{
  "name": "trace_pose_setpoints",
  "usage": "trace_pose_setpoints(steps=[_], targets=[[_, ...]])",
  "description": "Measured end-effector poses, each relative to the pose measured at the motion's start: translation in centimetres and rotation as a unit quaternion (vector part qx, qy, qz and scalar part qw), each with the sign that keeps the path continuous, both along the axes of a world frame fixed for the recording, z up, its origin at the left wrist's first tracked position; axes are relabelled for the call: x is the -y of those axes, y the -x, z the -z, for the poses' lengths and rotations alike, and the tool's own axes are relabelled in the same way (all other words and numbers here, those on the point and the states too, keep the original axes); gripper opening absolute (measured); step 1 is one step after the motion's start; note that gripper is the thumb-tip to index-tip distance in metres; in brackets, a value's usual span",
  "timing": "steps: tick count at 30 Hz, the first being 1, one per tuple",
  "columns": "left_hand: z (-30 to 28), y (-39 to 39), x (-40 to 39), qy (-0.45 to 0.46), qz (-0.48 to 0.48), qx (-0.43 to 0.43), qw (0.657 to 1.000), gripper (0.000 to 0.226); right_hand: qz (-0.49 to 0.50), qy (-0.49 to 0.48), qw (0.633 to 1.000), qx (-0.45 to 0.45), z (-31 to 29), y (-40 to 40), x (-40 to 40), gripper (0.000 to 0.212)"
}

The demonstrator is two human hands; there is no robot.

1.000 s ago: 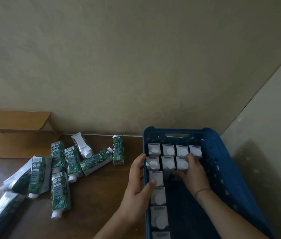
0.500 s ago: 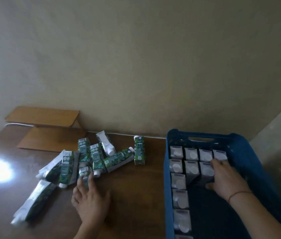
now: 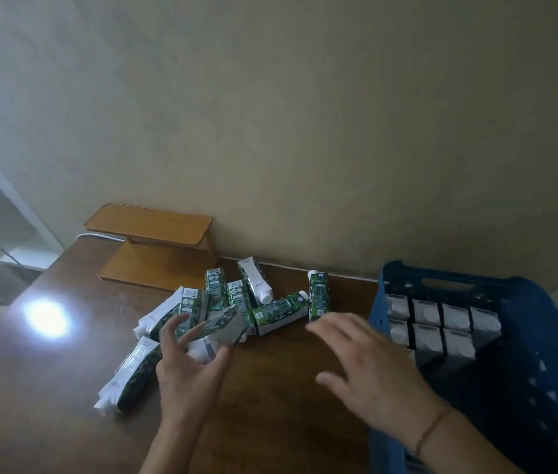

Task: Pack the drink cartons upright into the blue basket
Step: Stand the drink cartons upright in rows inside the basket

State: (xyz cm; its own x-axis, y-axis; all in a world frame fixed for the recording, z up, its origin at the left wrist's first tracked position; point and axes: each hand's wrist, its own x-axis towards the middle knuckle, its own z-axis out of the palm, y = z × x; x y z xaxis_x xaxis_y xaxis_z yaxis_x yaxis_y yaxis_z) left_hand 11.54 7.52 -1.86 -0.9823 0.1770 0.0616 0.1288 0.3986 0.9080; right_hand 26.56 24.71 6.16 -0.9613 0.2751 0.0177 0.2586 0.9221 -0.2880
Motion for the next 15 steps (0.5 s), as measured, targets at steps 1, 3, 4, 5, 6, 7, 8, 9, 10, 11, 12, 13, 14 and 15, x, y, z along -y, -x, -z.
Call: trace_pose_setpoints(steps=[1,3,4,5,6,7,8,9,10,11,12,13,14,15], targets=[[-1.3,-0.1,0.0,-0.004,0.058,-0.017,0.998,0.073,-0.015,0.004,1.0,-0.007,0.4,0.5,0.7,0.08],[-4.2,-0.5,-0.4,0.014,0.2,-0.032,0.979,0.082,-0.054,-0.015,0.998,-0.023,1.2,1.1,1.7,0.102],[-5.4,-1.0,-0.9,0.01,0.254,-0.026,0.967,0.082,-0.072,-0.044,0.995,-0.048,1.6,1.3,1.8,0.108],[-6.3,-1.7,-1.5,-0.011,0.284,-0.017,0.959,0.076,-0.075,-0.049,0.992,-0.088,2.0,1.1,1.9,0.107],[-7.1,-2.5,-2.0,-0.036,0.299,-0.018,0.953,0.068,-0.062,-0.026,0.99,-0.122,2.4,0.9,1.8,0.099],[-7.5,-3.4,-2.5,-0.067,0.31,-0.033,0.948,0.061,-0.043,0.023,0.988,-0.149,2.2,0.4,1.7,0.087],[-7.4,-4.1,-2.9,-0.1,0.325,-0.038,0.94,0.06,-0.013,0.09,0.981,-0.171,1.9,-0.2,1.4,0.079],[-7.0,-4.7,-3.2,-0.142,0.348,-0.014,0.927,0.065,0.018,0.155,0.97,-0.184,1.4,-0.8,1.1,0.075],[-6.4,-5.1,-3.5,-0.187,0.374,0.032,0.908,0.075,0.042,0.222,0.956,-0.189,1.0,-1.7,0.6,0.077],[-5.9,-5.3,-3.6,-0.2,0.403,0.061,0.891,0.083,0.062,0.268,0.939,-0.208,0.8,-2.5,-0.1,0.081],[-5.4,-5.7,-3.9,-0.195,0.431,0.067,0.878,0.088,0.08,0.295,0.924,-0.232,0.3,-3.2,-0.9,0.082],[-5.3,-6.2,-4.3,-0.17,0.46,0.057,0.87,0.088,0.091,0.327,0.907,-0.248,-0.2,-3.9,-1.4,0.08],[-5.1,-6.8,-4.9,-0.157,0.485,0.059,0.858,0.085,0.092,0.358,0.893,-0.255,-0.7,-4.5,-1.8,0.077],[-5.2,-7.5,-5.6,-0.156,0.503,0.069,0.847,0.08,0.086,0.383,0.884,-0.254,-1.1,-5.0,-2.1,0.074]])
